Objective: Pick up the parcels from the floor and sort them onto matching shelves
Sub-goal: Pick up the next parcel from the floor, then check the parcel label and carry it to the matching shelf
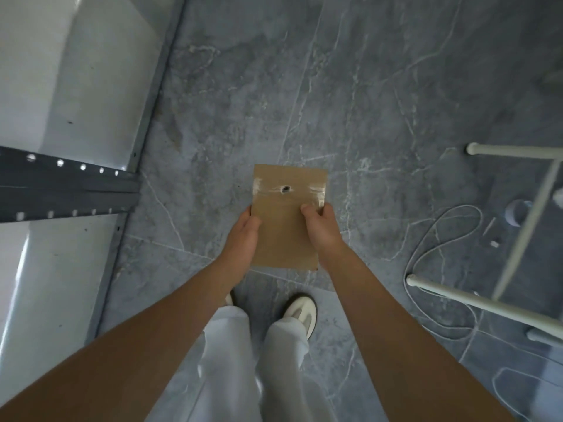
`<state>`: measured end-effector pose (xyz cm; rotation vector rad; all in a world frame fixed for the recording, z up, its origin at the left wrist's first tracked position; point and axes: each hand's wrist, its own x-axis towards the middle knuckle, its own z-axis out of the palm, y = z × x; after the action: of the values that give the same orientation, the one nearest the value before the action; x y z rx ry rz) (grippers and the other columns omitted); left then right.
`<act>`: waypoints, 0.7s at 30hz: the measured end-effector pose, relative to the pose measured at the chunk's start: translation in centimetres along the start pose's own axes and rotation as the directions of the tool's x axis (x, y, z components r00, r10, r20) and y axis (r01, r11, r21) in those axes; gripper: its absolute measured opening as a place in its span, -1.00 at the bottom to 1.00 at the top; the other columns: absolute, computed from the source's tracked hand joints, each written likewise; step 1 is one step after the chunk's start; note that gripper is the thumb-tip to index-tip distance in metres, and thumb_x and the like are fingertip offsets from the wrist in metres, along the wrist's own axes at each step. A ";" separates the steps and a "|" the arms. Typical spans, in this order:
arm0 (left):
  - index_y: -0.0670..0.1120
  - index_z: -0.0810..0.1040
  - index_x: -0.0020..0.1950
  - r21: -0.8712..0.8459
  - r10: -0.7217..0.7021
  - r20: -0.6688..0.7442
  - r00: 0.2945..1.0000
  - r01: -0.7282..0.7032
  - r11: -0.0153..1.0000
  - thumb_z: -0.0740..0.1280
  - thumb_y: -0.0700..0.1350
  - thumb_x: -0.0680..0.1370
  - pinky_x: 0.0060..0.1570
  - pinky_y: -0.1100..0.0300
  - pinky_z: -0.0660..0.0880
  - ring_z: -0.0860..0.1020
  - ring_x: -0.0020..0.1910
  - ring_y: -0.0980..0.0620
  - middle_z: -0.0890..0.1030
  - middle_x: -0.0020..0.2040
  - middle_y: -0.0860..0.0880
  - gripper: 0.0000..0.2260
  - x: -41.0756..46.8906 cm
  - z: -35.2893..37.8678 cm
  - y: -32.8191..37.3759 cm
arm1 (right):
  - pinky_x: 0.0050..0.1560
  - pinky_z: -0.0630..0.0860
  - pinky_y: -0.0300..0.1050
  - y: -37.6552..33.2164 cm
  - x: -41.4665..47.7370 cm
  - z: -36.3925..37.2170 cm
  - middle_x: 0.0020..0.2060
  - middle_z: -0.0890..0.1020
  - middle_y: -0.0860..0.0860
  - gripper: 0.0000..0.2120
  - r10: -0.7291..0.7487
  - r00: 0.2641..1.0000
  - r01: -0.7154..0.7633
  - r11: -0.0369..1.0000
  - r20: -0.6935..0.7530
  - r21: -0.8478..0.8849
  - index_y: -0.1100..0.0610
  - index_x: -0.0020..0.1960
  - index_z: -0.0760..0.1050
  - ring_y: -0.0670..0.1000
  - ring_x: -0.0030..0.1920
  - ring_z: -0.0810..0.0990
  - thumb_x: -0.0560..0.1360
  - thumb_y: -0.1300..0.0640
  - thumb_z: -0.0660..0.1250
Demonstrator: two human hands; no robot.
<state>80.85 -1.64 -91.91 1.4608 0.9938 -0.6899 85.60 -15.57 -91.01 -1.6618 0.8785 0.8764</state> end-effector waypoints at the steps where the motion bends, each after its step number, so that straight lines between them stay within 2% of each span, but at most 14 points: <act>1: 0.13 0.49 0.31 -0.015 0.006 0.000 1.000 -0.006 1.000 0.10 -0.16 0.68 -0.07 0.15 0.52 0.59 0.00 0.10 0.63 0.06 0.10 -0.68 -1.1 -0.3 0.9 | 0.10 0.40 -0.07 -1.1 -1.3 -0.3 0.22 0.51 0.05 -0.60 -0.019 1.000 0.019 1.000 0.005 -0.008 0.12 0.45 0.32 0.05 0.16 0.51 0.64 0.07 0.21; 4: 0.09 0.48 0.40 -0.023 0.029 -0.028 0.999 -0.029 0.999 0.10 -0.19 0.67 -0.11 0.16 0.50 0.57 -0.04 0.14 0.62 0.05 0.08 -0.63 -4.4 -1.4 4.4 | 0.09 0.38 -0.08 -4.8 -5.0 -1.1 0.16 0.48 -0.01 -0.60 -0.073 0.997 0.073 0.997 0.014 -0.034 0.11 0.46 0.31 0.05 0.16 0.50 0.64 0.06 0.20; 6: 0.14 0.52 0.29 -0.044 0.042 -0.039 0.998 -0.044 0.998 0.10 -0.18 0.66 -0.10 0.13 0.51 0.59 -0.02 0.11 0.64 0.11 0.04 -0.66 -6.8 -2.1 6.8 | 0.10 0.37 -0.07 -7.3 -7.7 -1.6 0.21 0.49 -0.01 -0.59 -0.110 0.994 0.110 0.993 0.024 -0.042 0.10 0.47 0.29 0.02 0.12 0.47 0.64 0.05 0.19; 9: 0.26 0.53 0.12 -0.086 0.056 -0.060 0.997 -0.062 0.994 0.10 -0.14 0.67 0.00 0.08 0.54 0.61 0.03 0.06 0.65 0.12 0.06 -0.68 -11.3 -3.3 10.4 | 0.11 0.38 -0.09 -10.7 -12.2 -2.5 0.25 0.51 0.04 -0.59 -0.164 0.986 0.165 0.986 0.030 -0.039 0.11 0.46 0.31 0.01 0.12 0.47 0.64 0.06 0.21; 12: 0.17 0.46 0.25 -0.162 0.102 -0.080 0.992 -0.114 0.980 0.08 -0.15 0.71 -0.03 0.17 0.48 0.54 -0.04 0.19 0.58 0.05 0.12 -0.73 -16.8 -4.6 14.3 | 0.11 0.40 -0.09 -13.6 -17.2 -3.9 0.24 0.52 0.02 -0.57 -0.231 0.972 0.233 0.972 0.047 -0.039 0.10 0.46 0.33 0.00 0.12 0.49 0.63 0.04 0.25; 13: 0.15 0.46 0.29 -0.171 0.123 -0.092 0.988 -0.137 0.976 0.09 -0.14 0.72 0.05 0.16 0.47 0.53 -0.01 0.18 0.57 0.07 0.13 -0.72 -18.8 -5.2 15.3 | 0.12 0.40 -0.10 -14.5 -19.1 -4.6 0.24 0.53 0.01 -0.57 -0.251 0.966 0.253 0.967 0.052 -0.037 0.09 0.46 0.34 0.00 0.13 0.50 0.62 0.03 0.25; 15: 0.15 0.51 0.34 -0.155 0.176 -0.097 0.980 -0.190 0.970 0.13 -0.05 0.69 0.34 0.03 0.44 0.53 0.24 0.08 0.57 0.28 0.07 -0.72 -22.5 -6.5 16.7 | 0.06 0.41 -0.16 -15.9 -22.8 -6.0 0.20 0.53 -0.02 -0.59 -0.288 0.956 0.290 0.956 0.056 -0.034 0.07 0.45 0.36 0.00 0.14 0.52 0.62 0.01 0.25; 17: 0.18 0.53 0.32 -0.142 0.237 -0.085 0.968 -0.247 0.958 0.16 0.08 0.61 0.48 -0.08 0.37 0.46 0.43 0.03 0.51 0.46 0.02 -0.68 -25.9 -7.8 17.8 | -0.11 0.42 -0.28 -17.0 -26.4 -7.4 0.14 0.53 -0.06 -0.61 -0.320 0.945 0.322 0.947 0.063 -0.014 0.05 0.43 0.37 -0.07 0.07 0.54 0.63 0.01 0.25; 19: 0.16 0.50 0.41 -0.113 0.275 -0.082 0.958 -0.283 0.952 0.14 0.07 0.63 0.50 -0.07 0.36 0.43 0.48 0.01 0.46 0.52 0.01 -0.63 -28.9 -8.5 19.1 | -0.19 0.39 -0.36 -17.6 -29.6 -8.5 0.07 0.53 -0.13 -0.63 -0.347 0.935 0.348 0.937 0.077 -0.003 0.03 0.42 0.37 -0.21 -0.04 0.53 0.64 0.00 0.24; 21: 0.08 0.46 0.51 -0.068 0.291 -0.116 0.950 -0.300 0.951 0.11 -0.05 0.71 0.42 0.04 0.38 0.43 0.42 0.04 0.46 0.49 0.03 -0.62 -31.6 -8.9 20.6 | -0.16 0.41 -0.34 -18.4 -32.4 -9.3 0.09 0.54 -0.15 -0.62 -0.361 0.927 0.363 0.932 0.098 0.002 0.02 0.43 0.36 -0.18 0.02 0.55 0.64 -0.01 0.24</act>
<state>83.19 1.99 -53.41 1.5422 0.8481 -0.3516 87.64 -16.33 -52.66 -1.7093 0.4748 0.7008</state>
